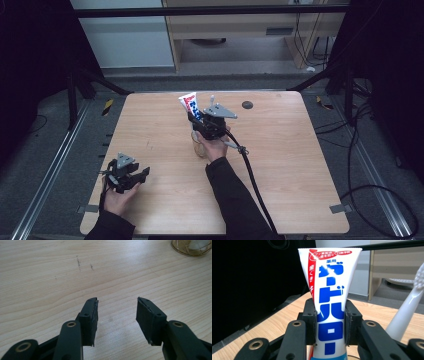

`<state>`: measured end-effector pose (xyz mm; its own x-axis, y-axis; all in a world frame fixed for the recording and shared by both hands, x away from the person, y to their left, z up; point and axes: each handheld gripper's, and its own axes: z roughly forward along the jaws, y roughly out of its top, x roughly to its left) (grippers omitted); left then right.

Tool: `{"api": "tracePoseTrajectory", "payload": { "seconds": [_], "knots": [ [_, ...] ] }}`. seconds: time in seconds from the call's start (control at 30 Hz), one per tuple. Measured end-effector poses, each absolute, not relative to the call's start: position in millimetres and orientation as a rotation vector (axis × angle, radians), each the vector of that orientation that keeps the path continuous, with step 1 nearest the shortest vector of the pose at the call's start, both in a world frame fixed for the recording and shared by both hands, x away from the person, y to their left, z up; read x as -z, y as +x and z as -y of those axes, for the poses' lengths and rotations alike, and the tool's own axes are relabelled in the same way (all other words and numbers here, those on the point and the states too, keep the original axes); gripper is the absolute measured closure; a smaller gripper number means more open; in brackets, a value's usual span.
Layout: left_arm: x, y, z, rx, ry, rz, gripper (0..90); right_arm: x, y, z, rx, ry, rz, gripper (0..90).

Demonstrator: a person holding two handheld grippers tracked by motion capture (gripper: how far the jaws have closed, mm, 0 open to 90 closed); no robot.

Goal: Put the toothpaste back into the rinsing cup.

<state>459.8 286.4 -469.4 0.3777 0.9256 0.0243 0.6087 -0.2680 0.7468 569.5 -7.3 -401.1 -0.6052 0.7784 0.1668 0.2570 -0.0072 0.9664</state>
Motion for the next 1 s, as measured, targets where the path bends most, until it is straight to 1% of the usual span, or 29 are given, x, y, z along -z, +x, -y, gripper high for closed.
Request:
{"api": "tracePoseTrajectory", "payload": {
  "seconds": [0.5, 1.0],
  "knots": [
    [470, 460, -286, -0.620, 1.987, -1.319, 51.3, 417, 574, 10, -1.599, 1.071, -1.867, 68.6],
    [469, 460, -286, -0.619, 1.986, -1.316, 51.2, 437, 566, 4, -1.561, 1.029, -1.886, 67.7]
  ]
}}
